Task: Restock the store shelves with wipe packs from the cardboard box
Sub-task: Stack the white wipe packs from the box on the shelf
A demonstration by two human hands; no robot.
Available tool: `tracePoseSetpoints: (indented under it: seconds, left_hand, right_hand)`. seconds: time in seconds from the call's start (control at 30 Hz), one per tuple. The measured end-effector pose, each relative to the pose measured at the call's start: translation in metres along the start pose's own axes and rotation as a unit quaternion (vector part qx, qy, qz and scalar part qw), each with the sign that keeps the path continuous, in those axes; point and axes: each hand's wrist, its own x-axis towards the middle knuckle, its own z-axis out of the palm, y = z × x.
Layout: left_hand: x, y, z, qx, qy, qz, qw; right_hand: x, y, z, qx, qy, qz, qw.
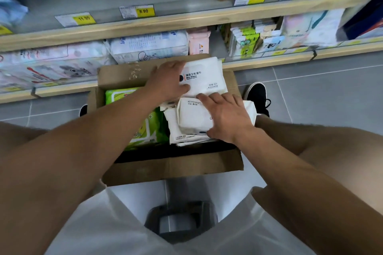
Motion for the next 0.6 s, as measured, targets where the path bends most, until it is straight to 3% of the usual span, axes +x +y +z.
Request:
tracePoseSetpoints:
  seconds: [0.23,0.37,0.47,0.6]
  left_hand:
    - [0.011,-0.006,-0.014,0.038,-0.082,-0.005,0.996]
    - [0.005,-0.009,-0.018,-0.068,-0.090,0.020,0.993]
    - [0.004,-0.014,-0.025,-0.149,-0.157,-0.013,0.976]
    - [0.005,-0.010,-0.030,-0.133,-0.250,-0.025,0.959]
  right_hand:
    - [-0.004,0.009,0.008,0.014,0.012,0.001,1.000]
    - [-0.009,0.007,0.009,-0.016,0.009,-0.029,0.999]
    - [-0.009,0.006,0.009,-0.017,0.013,-0.034,0.999]
    - [-0.008,0.010,0.006,-0.018,0.003,-0.037,0.999]
